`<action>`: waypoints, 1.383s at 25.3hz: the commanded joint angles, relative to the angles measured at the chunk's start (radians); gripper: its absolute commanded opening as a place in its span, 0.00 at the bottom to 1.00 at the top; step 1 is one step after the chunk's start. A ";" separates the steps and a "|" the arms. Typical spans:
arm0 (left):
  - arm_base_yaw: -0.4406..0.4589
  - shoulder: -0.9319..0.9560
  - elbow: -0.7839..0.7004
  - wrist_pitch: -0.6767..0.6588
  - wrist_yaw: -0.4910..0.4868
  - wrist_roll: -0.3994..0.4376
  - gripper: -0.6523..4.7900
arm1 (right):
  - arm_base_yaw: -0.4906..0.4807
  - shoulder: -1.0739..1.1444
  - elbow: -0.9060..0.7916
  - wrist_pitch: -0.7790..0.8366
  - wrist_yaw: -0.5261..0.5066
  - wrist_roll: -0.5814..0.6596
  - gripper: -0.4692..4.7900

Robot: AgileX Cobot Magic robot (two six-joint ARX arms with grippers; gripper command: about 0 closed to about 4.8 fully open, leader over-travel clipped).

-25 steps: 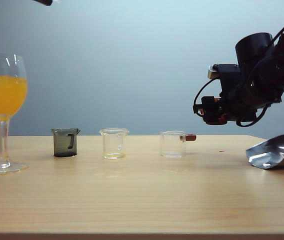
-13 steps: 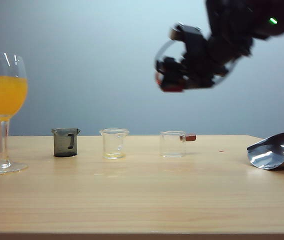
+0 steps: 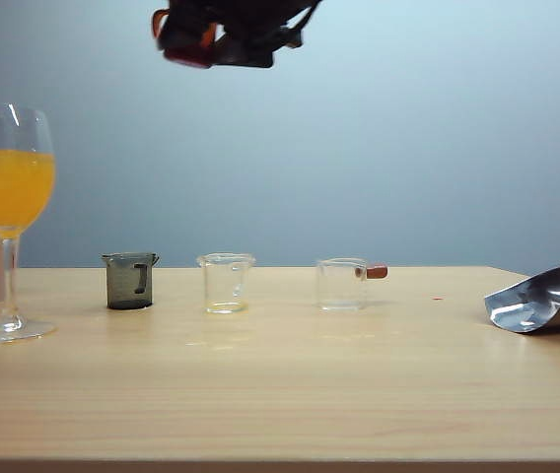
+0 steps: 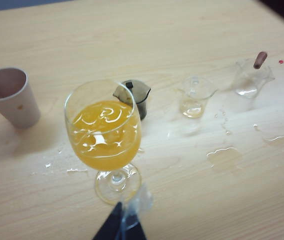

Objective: Pick up the fourth measuring cup from the left, pour the grenadine inside into the goblet, and finally put the measuring cup back in its original place.

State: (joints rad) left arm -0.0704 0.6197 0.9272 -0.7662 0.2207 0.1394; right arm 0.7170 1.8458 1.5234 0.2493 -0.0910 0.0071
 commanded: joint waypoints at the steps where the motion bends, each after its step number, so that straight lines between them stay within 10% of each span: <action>1: 0.001 -0.010 0.004 0.012 -0.042 0.003 0.11 | 0.029 0.109 0.157 -0.063 -0.002 0.003 0.46; 14: -0.016 0.024 0.004 0.069 -0.115 0.003 0.11 | 0.102 0.363 0.487 -0.136 -0.020 -0.024 0.46; 35: -0.103 0.027 0.004 0.039 -0.244 0.017 0.11 | 0.152 0.378 0.497 -0.148 -0.015 -0.359 0.46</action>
State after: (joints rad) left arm -0.1730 0.6495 0.9276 -0.7303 -0.0193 0.1635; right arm 0.8577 2.2311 2.0129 0.0708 -0.1062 -0.3080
